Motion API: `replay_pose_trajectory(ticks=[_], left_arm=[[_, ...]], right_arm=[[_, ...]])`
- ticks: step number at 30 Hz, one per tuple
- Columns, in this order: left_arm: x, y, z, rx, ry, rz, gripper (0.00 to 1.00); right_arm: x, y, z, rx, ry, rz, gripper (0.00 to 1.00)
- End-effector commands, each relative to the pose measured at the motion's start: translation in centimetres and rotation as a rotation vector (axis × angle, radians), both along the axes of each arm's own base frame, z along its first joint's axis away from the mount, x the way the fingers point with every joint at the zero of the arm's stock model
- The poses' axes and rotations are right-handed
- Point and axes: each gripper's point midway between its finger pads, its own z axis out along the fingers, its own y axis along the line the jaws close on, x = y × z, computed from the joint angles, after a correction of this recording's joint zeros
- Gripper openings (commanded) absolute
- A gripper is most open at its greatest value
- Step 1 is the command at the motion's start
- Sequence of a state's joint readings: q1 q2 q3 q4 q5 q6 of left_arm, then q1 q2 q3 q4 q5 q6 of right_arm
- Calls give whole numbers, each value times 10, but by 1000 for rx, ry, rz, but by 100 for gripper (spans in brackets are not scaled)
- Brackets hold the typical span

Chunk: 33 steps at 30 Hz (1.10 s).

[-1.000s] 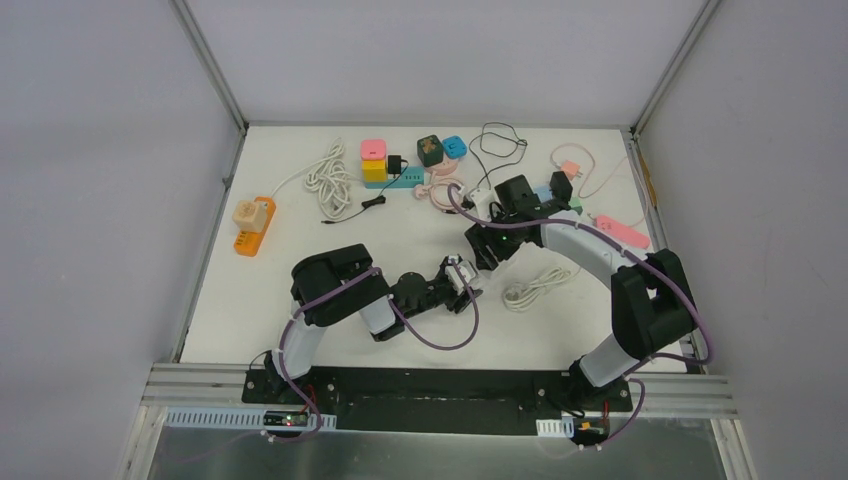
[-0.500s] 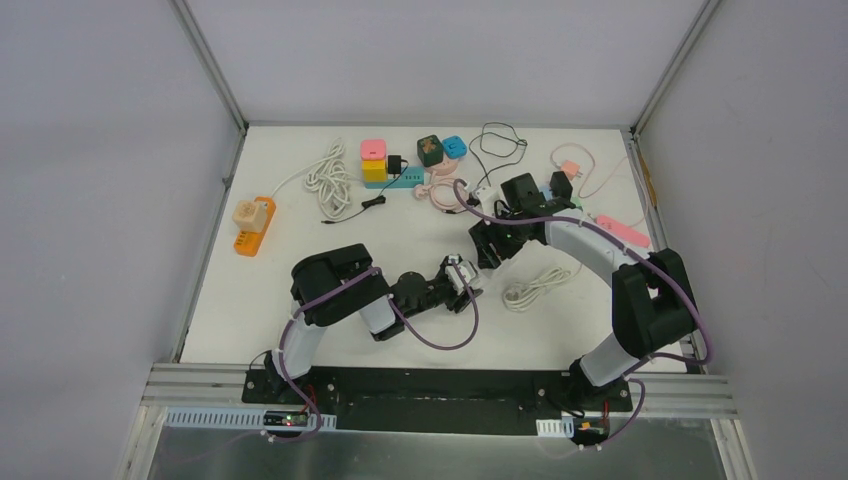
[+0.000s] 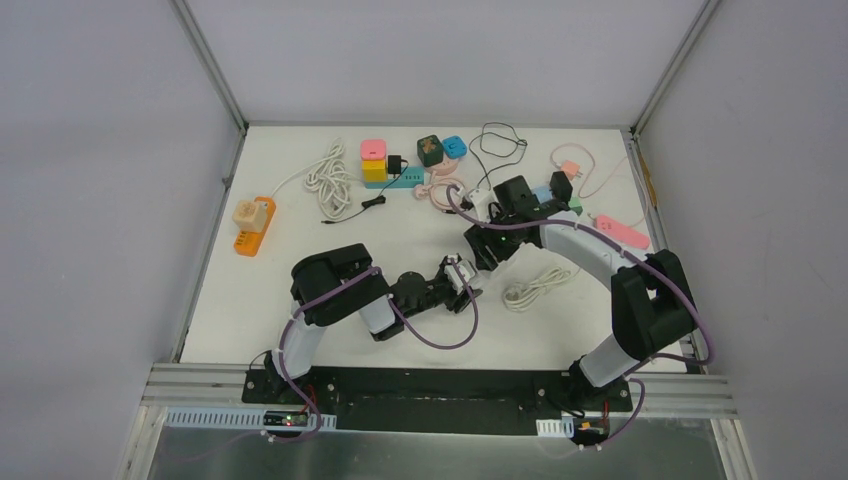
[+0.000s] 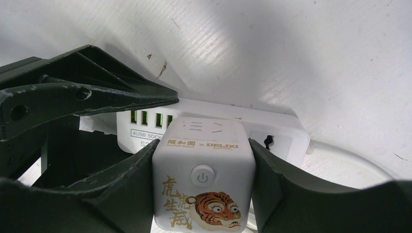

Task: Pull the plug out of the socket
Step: Remove the plug from the socket.

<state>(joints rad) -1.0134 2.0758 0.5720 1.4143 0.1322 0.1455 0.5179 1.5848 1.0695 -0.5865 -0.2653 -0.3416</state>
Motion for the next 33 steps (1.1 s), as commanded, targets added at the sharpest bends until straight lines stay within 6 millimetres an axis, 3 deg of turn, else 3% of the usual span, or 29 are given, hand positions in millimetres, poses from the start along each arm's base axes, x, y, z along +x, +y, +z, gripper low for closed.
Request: replay_pose_trajectory(ticks=[1, 5, 8, 16, 20, 29, 33], left_arm=[[-6, 1, -11, 27, 11, -34, 0], [-6, 0, -11, 25, 13, -39, 0], [-7, 0, -11, 24, 14, -42, 0], [-6, 0, -11, 21, 19, -41, 0], [-4, 0, -11, 16, 28, -34, 0], [-3, 1, -11, 12, 36, -29, 0], [-4, 1, -11, 11, 38, -31, 0]], right_arm=[[-5, 7, 18, 87, 16, 49, 0], [2, -10, 21, 98, 20, 21, 0], [1, -9, 20, 102, 29, 24, 0], [-17, 22, 20, 130, 19, 109, 0], [-19, 26, 15, 102, 13, 117, 0], [-4, -6, 20, 95, 33, 61, 0], [-2, -8, 21, 110, 39, 44, 0]])
